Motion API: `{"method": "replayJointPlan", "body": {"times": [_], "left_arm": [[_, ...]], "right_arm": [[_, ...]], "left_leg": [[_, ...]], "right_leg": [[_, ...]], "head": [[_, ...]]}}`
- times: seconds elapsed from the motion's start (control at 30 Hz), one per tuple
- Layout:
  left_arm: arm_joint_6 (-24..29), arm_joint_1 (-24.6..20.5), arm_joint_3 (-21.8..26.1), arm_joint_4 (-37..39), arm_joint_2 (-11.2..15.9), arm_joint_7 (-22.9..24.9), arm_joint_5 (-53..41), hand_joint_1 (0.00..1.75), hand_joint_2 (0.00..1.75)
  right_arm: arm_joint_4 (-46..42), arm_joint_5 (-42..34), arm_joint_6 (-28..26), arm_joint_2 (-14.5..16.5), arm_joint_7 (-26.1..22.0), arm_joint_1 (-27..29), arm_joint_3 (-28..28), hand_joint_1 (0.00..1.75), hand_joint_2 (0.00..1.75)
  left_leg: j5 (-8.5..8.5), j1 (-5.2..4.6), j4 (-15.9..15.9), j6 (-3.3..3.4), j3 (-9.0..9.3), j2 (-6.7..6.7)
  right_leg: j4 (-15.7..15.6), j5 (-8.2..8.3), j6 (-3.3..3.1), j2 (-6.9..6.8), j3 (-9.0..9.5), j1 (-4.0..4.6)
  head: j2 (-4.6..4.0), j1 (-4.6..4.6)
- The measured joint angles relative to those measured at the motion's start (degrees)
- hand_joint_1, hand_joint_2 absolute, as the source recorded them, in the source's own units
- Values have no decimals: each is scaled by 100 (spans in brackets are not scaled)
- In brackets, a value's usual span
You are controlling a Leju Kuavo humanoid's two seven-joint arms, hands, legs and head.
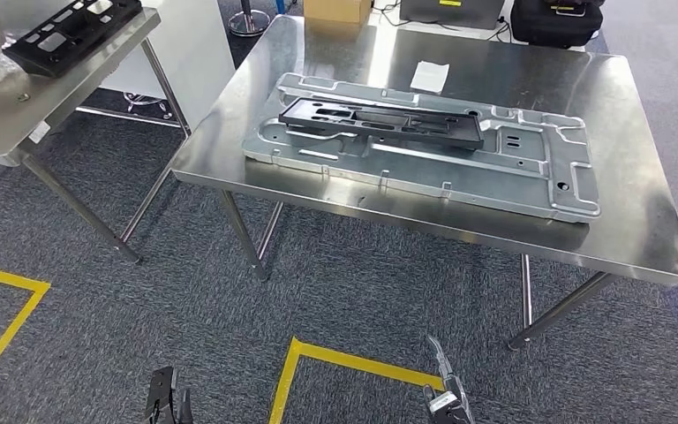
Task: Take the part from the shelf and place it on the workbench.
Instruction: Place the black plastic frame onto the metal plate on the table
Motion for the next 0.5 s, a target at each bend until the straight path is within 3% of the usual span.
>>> {"method": "replayJointPlan", "body": {"times": [0.03, 0.07, 0.13, 0.17, 0.23, 0.27, 0.3, 0.33, 0.4, 0.43, 0.47, 0.5], "left_arm": [[-1, 2, -20, -2, 5, -11, 29, 0, 0], [-1, 0, -45, -4, 9, -27, 62, 0, 0], [-1, 1, -89, -9, 15, -63, 129, 0, 0], [-1, 8, -101, -11, 15, -82, 153, 0, 0], [5, 42, -109, -13, 20, -109, 191, 0, 0], [11, 57, -113, -14, 21, -118, 212, 0, 0], [20, 68, -121, -15, 24, -126, 234, 0, 0], [30, 74, -129, -17, 26, -133, 258, 0, 0], [50, 95, -144, -21, 32, -144, 300, 0, 0], [57, 115, -147, -24, 35, -146, 318, 0, 0], [62, 140, -151, -27, 37, -149, 340, 0, 0], [66, 164, -156, -30, 39, -149, 359, 0, 0]], "right_arm": [[391, 23, 0, -7, -51, -124, -155, 0, 0], [848, 5, 47, -26, -97, -266, -343, 0, 0], [1767, -96, 196, -85, -142, -535, -764, 0, 0], [2185, -144, 255, -123, -138, -637, -970, 0, 0], [2827, -183, 304, -193, -21, -759, -1282, 0, 0], [3096, -186, 314, -227, 119, -803, -1406, 0, 0], [3347, -183, 312, -259, 330, -829, -1525, 0, 0], [3566, -180, 298, -290, 565, -839, -1633, 0, 0], [3931, -172, 235, -344, 1076, -835, -1820, 0, 0], [4072, -166, 202, -368, 1333, -830, -1889, 0, 0], [4203, -157, 175, -392, 1603, -824, -1951, 0, 0], [4305, -147, 155, -415, 1840, -816, -1997, 0, 0]], "left_leg": [[173, 3, -218, 8, 232, 0], [235, 5, -587, 20, 530, -2], [122, -19, -1347, 81, 1047, -17], [33, -37, -1563, 125, 1167, -26], [71, -58, -1643, 231, 1150, -28], [130, -56, -1651, 288, 1100, -21], [205, -52, -1661, 346, 1032, -17], [289, -45, -1670, 393, 944, -19], [445, -56, -1661, 435, 753, -54], [521, -64, -1653, 434, 653, -80], [595, -73, -1639, 426, 550, -109], [662, -80, -1623, 416, 447, -141]], "right_leg": [[39, 52, 20, -2, -103, -1], [85, 100, 44, -3, -190, 1], [161, 183, 113, -8, -293, 9], [176, 226, 153, -14, -307, 13], [151, 309, 231, -28, -316, 2], [170, 263, 265, -25, -347, -9], [264, 95, 292, -20, -404, -20], [466, -183, 314, -11, -484, -29], [1160, -829, 336, 3, -662, -40], [1509, -991, 340, 12, -708, -43], [1740, -996, 337, 22, -685, -43], [1788, -878, 324, 35, -571, -41]], "head": [[0, -1], [0, -2], [1, -5], [0, -8], [-1, -13], [-1, -20], [0, -18], [-1, -10], [-1, 17], [-1, 24], [0, 26], [0, 26]]}}
